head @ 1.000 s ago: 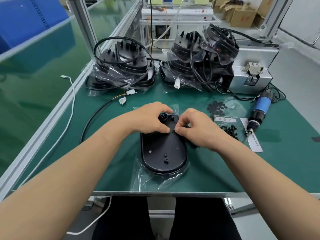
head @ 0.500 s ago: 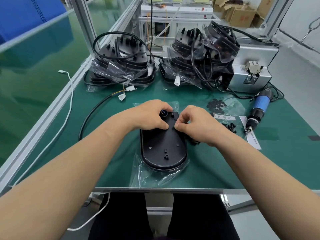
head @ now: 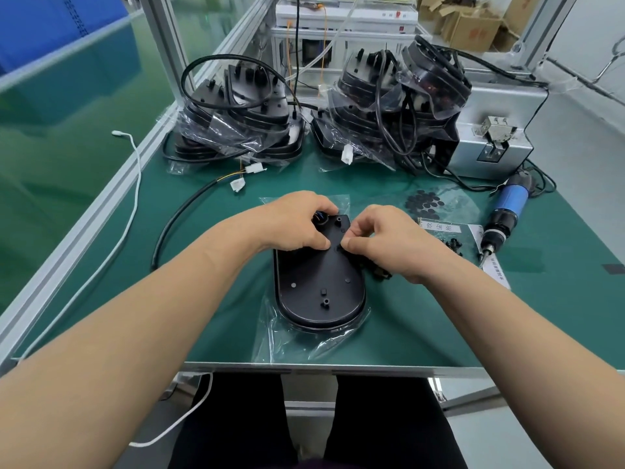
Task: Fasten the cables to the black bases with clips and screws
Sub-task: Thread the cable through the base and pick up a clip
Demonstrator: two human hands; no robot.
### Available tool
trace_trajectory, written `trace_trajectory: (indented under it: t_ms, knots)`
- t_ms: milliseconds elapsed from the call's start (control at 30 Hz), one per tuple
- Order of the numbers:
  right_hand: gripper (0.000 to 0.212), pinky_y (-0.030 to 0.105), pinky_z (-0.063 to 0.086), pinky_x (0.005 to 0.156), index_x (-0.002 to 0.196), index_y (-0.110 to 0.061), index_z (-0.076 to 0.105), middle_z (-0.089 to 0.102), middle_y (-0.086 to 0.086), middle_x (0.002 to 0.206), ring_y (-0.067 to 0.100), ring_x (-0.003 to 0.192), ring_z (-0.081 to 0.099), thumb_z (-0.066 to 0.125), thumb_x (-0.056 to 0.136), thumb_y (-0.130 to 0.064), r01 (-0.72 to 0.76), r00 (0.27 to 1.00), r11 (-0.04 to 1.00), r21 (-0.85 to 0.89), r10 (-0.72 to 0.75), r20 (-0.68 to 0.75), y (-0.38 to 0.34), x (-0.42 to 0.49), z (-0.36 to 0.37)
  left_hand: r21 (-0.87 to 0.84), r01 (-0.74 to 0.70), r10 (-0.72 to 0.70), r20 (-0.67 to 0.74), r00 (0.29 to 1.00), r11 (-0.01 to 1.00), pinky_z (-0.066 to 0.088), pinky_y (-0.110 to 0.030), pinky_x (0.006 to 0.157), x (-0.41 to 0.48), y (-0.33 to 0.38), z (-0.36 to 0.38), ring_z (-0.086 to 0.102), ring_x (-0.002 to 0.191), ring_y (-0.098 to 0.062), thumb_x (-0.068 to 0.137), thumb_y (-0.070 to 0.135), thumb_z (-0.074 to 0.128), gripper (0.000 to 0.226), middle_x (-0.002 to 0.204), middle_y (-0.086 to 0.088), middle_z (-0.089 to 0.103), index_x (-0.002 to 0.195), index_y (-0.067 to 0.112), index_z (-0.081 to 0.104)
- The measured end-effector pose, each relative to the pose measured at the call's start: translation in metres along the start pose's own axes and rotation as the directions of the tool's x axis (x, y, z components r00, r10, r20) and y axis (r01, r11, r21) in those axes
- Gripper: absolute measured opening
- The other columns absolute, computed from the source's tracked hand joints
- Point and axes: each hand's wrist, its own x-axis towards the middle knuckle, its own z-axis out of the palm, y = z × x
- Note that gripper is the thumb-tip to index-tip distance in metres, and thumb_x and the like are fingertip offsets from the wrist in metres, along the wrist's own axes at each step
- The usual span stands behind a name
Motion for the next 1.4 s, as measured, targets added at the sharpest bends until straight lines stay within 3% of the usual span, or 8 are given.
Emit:
trace_trajectory:
  t_ms: [100,300,467,700,900,1200,1300,1400]
  knots:
    - [0.021,0.043,0.055,0.064,0.064,-0.022,0.069,0.07,0.015,0.088,0.029,0.069,0.06,0.072,0.085,-0.018,-0.01,1.0,0.999,0.032,0.01,0.002,0.0,0.001,-0.001,0.005,-0.004,0.004,-0.006,1.0,1.0,0.029,-0.014,0.086,0.0,0.0,0.0,0.045,0.128,-0.014,0.082,0.018,0.074,0.064,0.142,0.001,0.049,0.141,0.021,0.049]
    - [0.015,0.048,0.058,0.068,0.072,-0.016,0.071,0.069,0.019,0.09,0.037,0.081,0.067,0.07,0.086,-0.02,0.021,1.0,0.998,-0.057,-0.02,0.006,-0.001,0.001,0.0,0.005,-0.005,0.006,-0.011,1.0,1.0,0.029,-0.014,0.088,0.001,-0.001,0.0,0.045,0.127,-0.015,0.081,0.017,0.073,0.065,0.141,0.001,0.05,0.141,0.02,0.049]
    - [0.019,0.035,0.047,0.05,0.067,-0.016,0.069,0.066,0.022,0.085,0.025,0.059,0.054,0.071,0.086,-0.016,-0.023,0.999,0.999,0.046,0.02,0.045,0.003,0.003,0.0,0.0,-0.012,0.012,-0.01,1.0,1.0,0.03,-0.015,0.089,0.001,-0.001,0.001,0.046,0.126,-0.015,0.081,0.016,0.073,0.064,0.14,0.0,0.051,0.141,0.019,0.05]
    - [0.01,0.061,0.053,0.064,0.075,-0.029,0.071,0.066,0.03,0.099,0.031,0.069,0.056,0.071,0.082,-0.022,-0.01,0.999,0.995,0.102,0.006,0.035,0.0,0.003,0.002,-0.007,-0.015,0.015,-0.008,1.0,1.0,0.03,-0.014,0.087,0.001,-0.001,0.001,0.047,0.125,-0.015,0.081,0.016,0.074,0.063,0.139,0.0,0.052,0.14,0.019,0.05]
    - [0.02,0.042,0.042,0.064,0.065,-0.02,0.07,0.064,0.031,0.092,0.028,0.07,0.052,0.072,0.084,-0.016,-0.036,0.999,0.988,0.149,0.031,0.039,0.004,0.003,0.003,-0.026,-0.027,0.026,-0.02,0.999,0.999,0.029,-0.011,0.077,0.001,-0.002,0.002,0.049,0.12,-0.014,0.081,0.015,0.074,0.06,0.135,0.0,0.055,0.137,0.019,0.053]
    - [0.017,0.054,0.053,0.068,0.069,-0.017,0.07,0.068,0.025,0.096,0.028,0.072,0.055,0.07,0.086,-0.016,-0.001,1.0,0.998,0.056,0.0,0.023,-0.001,0.0,0.003,-0.005,-0.046,0.046,-0.026,0.999,0.999,0.027,-0.01,0.072,-0.001,-0.001,0.001,0.048,0.114,-0.01,0.081,0.014,0.073,0.059,0.134,0.0,0.056,0.136,0.019,0.053]
    - [0.017,0.05,0.053,0.054,0.069,-0.017,0.069,0.067,0.022,0.092,0.036,0.066,0.06,0.068,0.086,-0.016,0.024,1.0,1.0,-0.016,-0.024,0.01,-0.005,-0.001,0.003,-0.003,-0.049,0.049,-0.027,0.998,0.999,0.027,-0.009,0.073,-0.001,-0.001,0.002,0.048,0.112,-0.01,0.08,0.014,0.073,0.059,0.134,0.0,0.057,0.136,0.018,0.054]
    - [0.016,0.056,0.053,0.049,0.071,-0.015,0.068,0.066,0.021,0.091,0.044,0.075,0.064,0.065,0.087,-0.017,0.032,0.999,0.998,-0.055,-0.033,-0.005,-0.006,-0.002,0.003,-0.006,-0.043,0.043,-0.02,0.999,0.999,0.029,-0.01,0.077,0.0,-0.001,0.002,0.049,0.118,-0.013,0.081,0.015,0.073,0.06,0.134,0.0,0.056,0.137,0.019,0.052]
